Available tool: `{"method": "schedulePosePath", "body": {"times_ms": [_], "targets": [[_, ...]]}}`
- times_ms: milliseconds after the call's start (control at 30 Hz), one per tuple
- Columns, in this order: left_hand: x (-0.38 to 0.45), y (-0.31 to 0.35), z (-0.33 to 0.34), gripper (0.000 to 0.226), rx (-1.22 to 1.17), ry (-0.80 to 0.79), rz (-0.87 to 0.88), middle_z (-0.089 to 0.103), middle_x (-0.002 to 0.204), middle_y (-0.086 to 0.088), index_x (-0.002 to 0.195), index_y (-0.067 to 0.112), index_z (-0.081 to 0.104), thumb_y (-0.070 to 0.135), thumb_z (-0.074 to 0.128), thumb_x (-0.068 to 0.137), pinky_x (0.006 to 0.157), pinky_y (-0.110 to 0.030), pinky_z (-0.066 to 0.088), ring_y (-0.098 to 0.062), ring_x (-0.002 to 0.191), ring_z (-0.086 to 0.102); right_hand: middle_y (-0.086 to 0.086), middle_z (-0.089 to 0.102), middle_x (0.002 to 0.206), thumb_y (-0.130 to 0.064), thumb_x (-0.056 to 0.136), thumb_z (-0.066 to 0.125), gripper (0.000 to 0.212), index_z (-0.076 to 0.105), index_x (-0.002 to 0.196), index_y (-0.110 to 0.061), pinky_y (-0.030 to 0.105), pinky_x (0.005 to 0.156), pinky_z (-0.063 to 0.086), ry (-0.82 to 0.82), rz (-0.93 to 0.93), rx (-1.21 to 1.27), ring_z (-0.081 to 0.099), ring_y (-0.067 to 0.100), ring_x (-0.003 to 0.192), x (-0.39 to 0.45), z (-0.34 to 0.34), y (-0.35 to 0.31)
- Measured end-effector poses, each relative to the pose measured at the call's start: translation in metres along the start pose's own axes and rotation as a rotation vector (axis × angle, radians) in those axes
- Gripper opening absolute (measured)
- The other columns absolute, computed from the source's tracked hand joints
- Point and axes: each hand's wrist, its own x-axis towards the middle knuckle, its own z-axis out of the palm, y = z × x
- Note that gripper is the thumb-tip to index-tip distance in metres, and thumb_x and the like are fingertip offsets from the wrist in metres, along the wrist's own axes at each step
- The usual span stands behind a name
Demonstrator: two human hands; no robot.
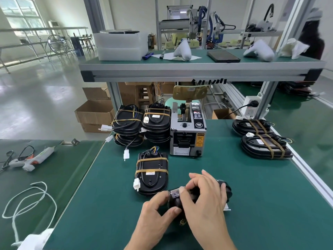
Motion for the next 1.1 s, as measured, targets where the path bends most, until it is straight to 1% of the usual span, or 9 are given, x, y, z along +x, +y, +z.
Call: {"method": "schedulePosePath", "body": {"times_ms": [167,233,267,333,433,533,700,1000,1100], "targets": [[0.001,0.000,-0.001,0.042,-0.037,0.000,0.012,0.080,0.113,0.010,0.120,0.030,0.075,0.047,0.075,0.082,0.101,-0.038,0.057,-0.013,0.111,0.073,-0.031,0.059,0.105,-0.039,0.093,0.066,0.016,0.051,0.097,-0.043,0.027,0.125,-0.004,0.027,0.042,0.010,0.048,-0.009,0.118,0.018,-0.008,-0.005],[0.001,0.001,-0.001,0.043,-0.056,0.000,0.018,0.080,0.114,0.011,0.120,0.030,0.075,0.048,0.076,0.082,0.101,-0.036,0.056,-0.012,0.113,0.074,-0.029,0.065,0.095,-0.044,0.093,0.064,0.007,0.057,0.092,-0.041,0.029,0.122,0.020,0.050,0.026,0.063,0.056,-0.011,0.105,0.038,-0.015,-0.009],[0.000,0.002,-0.001,0.043,-0.064,0.001,0.019,0.080,0.114,0.011,0.120,0.031,0.075,0.049,0.077,0.082,0.101,-0.034,0.056,-0.012,0.113,0.074,-0.028,0.067,0.091,-0.043,0.094,0.065,0.007,0.061,0.089,-0.039,0.025,0.109,0.036,0.045,0.018,0.106,0.058,-0.011,0.099,0.051,-0.019,-0.012],[0.000,0.005,-0.001,0.040,-0.075,0.003,0.028,0.080,0.115,0.009,0.121,0.035,0.076,0.048,0.078,0.084,0.100,-0.028,0.056,-0.013,0.113,0.074,-0.025,0.070,0.084,-0.034,0.095,0.067,0.010,0.068,0.085,-0.034,0.016,0.078,0.046,0.002,0.029,0.150,0.063,-0.008,0.087,0.084,-0.020,-0.017],[0.000,0.010,-0.002,0.040,-0.073,0.003,0.035,0.080,0.115,0.010,0.124,0.045,0.072,0.048,0.078,0.084,0.098,-0.022,0.055,-0.011,0.113,0.074,-0.005,0.073,0.073,-0.016,0.093,0.063,0.016,0.076,0.083,-0.016,0.032,0.069,0.057,-0.091,0.217,0.236,0.071,0.009,0.071,0.138,-0.006,-0.014],[0.000,0.008,-0.003,0.039,-0.063,-0.008,0.045,0.080,0.114,0.013,0.119,0.040,0.076,0.048,0.078,0.081,0.099,-0.023,0.055,-0.010,0.113,0.074,0.011,0.066,0.080,-0.002,0.090,0.060,0.014,0.069,0.088,0.008,0.026,0.055,0.048,-0.152,0.434,0.334,0.067,0.017,0.057,0.176,0.013,-0.006],[0.002,0.007,-0.003,0.039,-0.065,-0.017,0.042,0.081,0.111,0.013,0.117,0.034,0.075,0.046,0.078,0.080,0.094,-0.018,0.053,-0.007,0.110,0.075,0.016,0.075,0.101,0.004,0.089,0.061,0.015,0.067,0.102,0.000,0.016,0.039,0.036,-0.090,0.583,0.417,0.067,0.018,0.053,0.199,0.031,-0.001],[0.003,0.005,-0.002,0.042,-0.057,-0.007,0.080,0.080,0.112,0.009,0.124,0.047,0.071,0.053,0.079,0.083,0.095,-0.021,0.052,-0.011,0.108,0.074,0.010,0.069,0.071,0.003,0.087,0.071,0.010,0.069,0.097,0.004,0.023,0.045,0.047,0.049,0.731,0.604,0.066,0.020,0.051,0.203,0.047,-0.003],[0.004,0.005,-0.002,0.041,-0.060,-0.002,0.082,0.080,0.113,0.011,0.124,0.049,0.071,0.059,0.080,0.085,0.096,-0.020,0.053,-0.011,0.110,0.074,0.010,0.072,0.075,0.000,0.088,0.074,0.015,0.068,0.102,0.003,0.020,0.039,0.043,0.084,0.769,0.618,0.067,0.018,0.049,0.203,0.050,-0.005]]}}
